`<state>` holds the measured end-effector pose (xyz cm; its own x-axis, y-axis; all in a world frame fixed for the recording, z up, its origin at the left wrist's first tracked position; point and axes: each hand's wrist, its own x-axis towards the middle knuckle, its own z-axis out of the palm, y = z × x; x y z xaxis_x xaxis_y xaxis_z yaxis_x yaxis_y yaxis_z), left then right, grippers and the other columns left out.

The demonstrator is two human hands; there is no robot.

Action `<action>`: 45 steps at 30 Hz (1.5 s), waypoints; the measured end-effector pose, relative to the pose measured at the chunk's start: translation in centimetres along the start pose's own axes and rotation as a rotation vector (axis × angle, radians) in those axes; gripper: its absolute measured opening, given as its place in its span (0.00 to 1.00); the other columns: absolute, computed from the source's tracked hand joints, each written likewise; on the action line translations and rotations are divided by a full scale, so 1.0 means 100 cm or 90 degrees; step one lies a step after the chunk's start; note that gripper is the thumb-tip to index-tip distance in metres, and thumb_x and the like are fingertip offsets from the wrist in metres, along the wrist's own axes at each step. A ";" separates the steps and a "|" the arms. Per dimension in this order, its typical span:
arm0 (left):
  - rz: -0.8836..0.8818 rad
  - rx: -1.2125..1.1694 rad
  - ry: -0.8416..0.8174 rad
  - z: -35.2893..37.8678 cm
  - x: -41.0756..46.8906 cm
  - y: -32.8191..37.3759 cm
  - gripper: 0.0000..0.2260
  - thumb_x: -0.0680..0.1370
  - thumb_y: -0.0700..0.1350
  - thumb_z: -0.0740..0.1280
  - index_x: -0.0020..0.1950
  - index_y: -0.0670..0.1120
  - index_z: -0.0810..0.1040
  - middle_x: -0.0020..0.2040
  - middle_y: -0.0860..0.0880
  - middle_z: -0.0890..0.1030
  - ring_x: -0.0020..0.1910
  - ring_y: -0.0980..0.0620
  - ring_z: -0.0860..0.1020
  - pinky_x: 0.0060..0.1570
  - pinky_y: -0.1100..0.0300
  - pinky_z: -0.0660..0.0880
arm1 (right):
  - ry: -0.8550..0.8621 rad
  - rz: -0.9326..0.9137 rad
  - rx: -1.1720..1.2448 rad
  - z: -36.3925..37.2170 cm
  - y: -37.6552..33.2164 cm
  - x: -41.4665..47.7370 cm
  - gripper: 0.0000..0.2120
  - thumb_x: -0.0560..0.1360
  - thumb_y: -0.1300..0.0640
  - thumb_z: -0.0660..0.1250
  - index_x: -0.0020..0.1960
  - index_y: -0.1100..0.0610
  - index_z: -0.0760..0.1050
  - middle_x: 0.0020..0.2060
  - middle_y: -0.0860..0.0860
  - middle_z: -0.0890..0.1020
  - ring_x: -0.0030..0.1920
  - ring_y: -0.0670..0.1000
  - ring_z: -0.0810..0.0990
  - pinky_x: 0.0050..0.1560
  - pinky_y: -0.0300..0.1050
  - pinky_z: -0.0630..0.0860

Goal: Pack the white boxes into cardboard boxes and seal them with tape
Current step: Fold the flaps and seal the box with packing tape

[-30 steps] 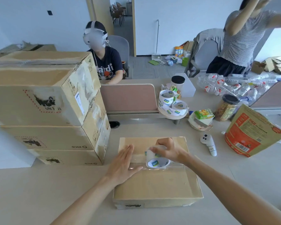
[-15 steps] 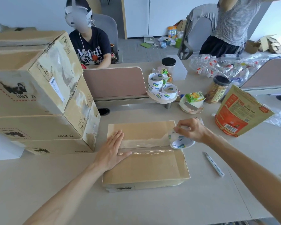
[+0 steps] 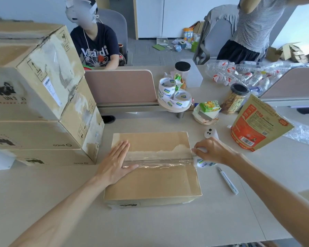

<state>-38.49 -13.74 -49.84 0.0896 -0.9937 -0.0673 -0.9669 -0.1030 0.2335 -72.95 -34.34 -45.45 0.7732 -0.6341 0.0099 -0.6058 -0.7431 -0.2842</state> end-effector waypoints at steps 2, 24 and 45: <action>0.001 0.000 0.003 0.000 -0.001 0.000 0.44 0.72 0.75 0.43 0.78 0.49 0.39 0.79 0.54 0.39 0.76 0.61 0.35 0.75 0.60 0.37 | -0.008 -0.010 0.001 0.000 0.001 0.000 0.22 0.76 0.39 0.56 0.46 0.51 0.84 0.39 0.47 0.85 0.39 0.50 0.82 0.44 0.50 0.78; -0.001 0.013 -0.005 -0.001 -0.002 0.000 0.45 0.73 0.75 0.46 0.79 0.47 0.40 0.79 0.54 0.39 0.76 0.60 0.36 0.76 0.58 0.39 | 0.021 -0.017 -0.047 0.026 0.002 -0.006 0.27 0.76 0.39 0.50 0.48 0.51 0.84 0.35 0.50 0.82 0.38 0.53 0.81 0.37 0.49 0.78; -0.020 0.101 -0.068 -0.004 0.007 0.015 0.38 0.71 0.66 0.23 0.76 0.47 0.32 0.76 0.47 0.30 0.76 0.49 0.32 0.74 0.53 0.32 | 0.174 -0.027 -0.004 0.062 0.006 -0.012 0.15 0.80 0.52 0.57 0.47 0.58 0.79 0.38 0.51 0.76 0.36 0.55 0.71 0.38 0.51 0.74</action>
<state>-39.83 -14.59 -49.10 0.1021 -0.9790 -0.1763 -0.9904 -0.1167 0.0746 -73.09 -32.68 -51.62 0.7190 -0.6363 0.2796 -0.5762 -0.7707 -0.2722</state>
